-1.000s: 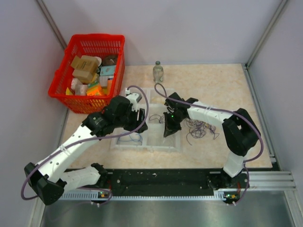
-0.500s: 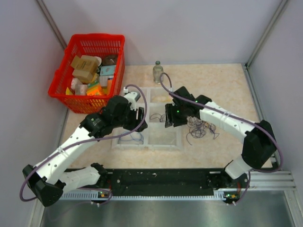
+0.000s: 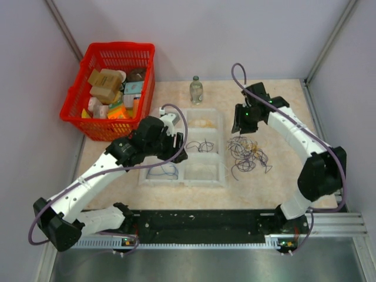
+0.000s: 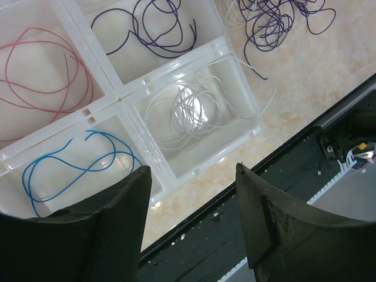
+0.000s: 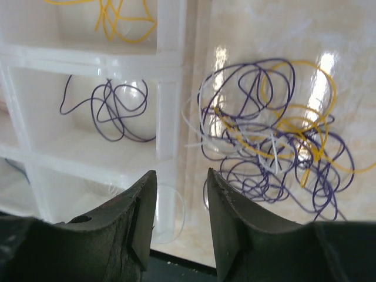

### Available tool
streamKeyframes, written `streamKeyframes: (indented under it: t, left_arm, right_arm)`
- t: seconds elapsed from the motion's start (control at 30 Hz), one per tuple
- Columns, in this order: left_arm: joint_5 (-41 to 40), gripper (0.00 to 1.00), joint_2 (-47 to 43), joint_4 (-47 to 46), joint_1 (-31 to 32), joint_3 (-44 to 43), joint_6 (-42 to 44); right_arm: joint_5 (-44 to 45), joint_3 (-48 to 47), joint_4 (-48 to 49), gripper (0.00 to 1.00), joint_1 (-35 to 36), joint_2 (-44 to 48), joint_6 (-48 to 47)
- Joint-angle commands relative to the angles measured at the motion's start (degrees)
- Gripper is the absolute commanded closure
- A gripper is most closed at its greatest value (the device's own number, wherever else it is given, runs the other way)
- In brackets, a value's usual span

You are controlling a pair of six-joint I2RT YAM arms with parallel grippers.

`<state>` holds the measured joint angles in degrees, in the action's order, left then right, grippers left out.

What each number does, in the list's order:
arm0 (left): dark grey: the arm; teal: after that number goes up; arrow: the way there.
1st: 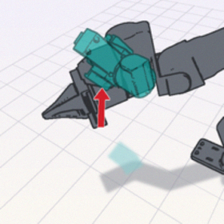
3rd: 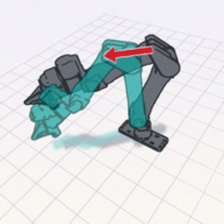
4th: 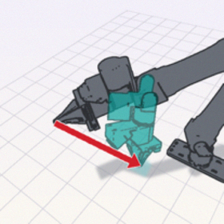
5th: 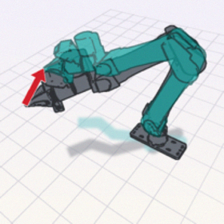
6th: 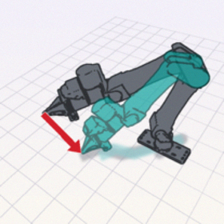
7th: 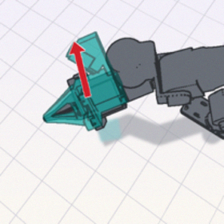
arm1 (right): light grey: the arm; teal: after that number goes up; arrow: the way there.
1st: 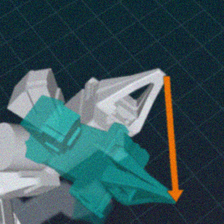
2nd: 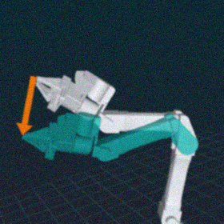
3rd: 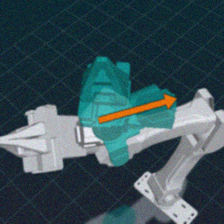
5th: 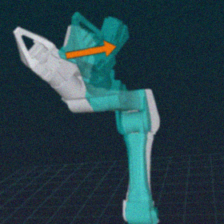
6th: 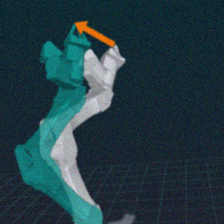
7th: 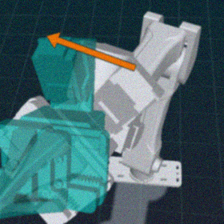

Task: Untangle the cables

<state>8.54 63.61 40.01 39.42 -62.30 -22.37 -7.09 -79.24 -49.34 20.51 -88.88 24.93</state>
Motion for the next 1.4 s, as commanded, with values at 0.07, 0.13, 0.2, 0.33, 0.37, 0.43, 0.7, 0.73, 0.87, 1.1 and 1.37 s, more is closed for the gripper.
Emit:
streamKeyframes:
  t: [0.07,0.13,0.2,0.33,0.37,0.43,0.7,0.73,0.87,1.1,1.37]
  left_arm:
    - [3.1,0.36,-0.9,-2.7,-0.1,-2.0,0.3]
    - [3.3,0.36,-1.2,-2.7,-0.1,-1.7,0.6]
    - [3.6,0.36,-1.4,-2.3,-0.1,-1.4,0.7]
    - [3.9,0.36,-2.4,-1.9,-0.1,-0.5,1.4]
    - [3.9,0.36,-2.5,-1.7,-0.1,-0.5,1.5]
    - [3.9,0.36,-2.7,-1.4,-0.1,-0.3,2.2]
    - [5.1,0.36,-2.2,-2.0,-0.1,-0.2,3.2]
    - [5.2,0.36,-2.1,-2.0,-0.1,-0.4,3.4]
    - [5.4,0.36,-1.9,-2.4,-0.1,-1.1,3.4]
    - [6.6,0.36,-2.3,-12.5,2.3,2.6,2.3]
    - [1.7,0.34,-0.1,-29.1,12.3,5.0,1.4]
  right_arm:
    - [3.8,-9.1,-0.3,0.6,0.5,-10.5,-15.3]
    - [4.5,-9.7,-0.6,0.6,0.6,-12.1,-17.8]
    - [3.0,-9.4,-0.7,0.6,1.0,-13.1,-20.3]
    - [4.6,-8.1,0.6,0.6,3.1,-13.7,-24.3]
    - [4.2,-8.0,0.6,0.6,3.5,-13.9,-24.6]
    - [4.6,-7.7,1.4,0.6,4.4,-14.0,-24.6]
    - [6.6,-8.1,1.2,0.64,6.6,-16.9,-23.2]
    - [6.9,-7.6,1.1,0.64,6.6,-16.9,-23.1]
    - [12.3,-5.7,1.1,0.71,6.6,-16.1,-22.0]
    - [13.7,-1.5,5.9,0.82,6.7,-14.4,-17.7]
    - [21.8,5.2,12.1,1.0,7.7,-2.8,-12.8]
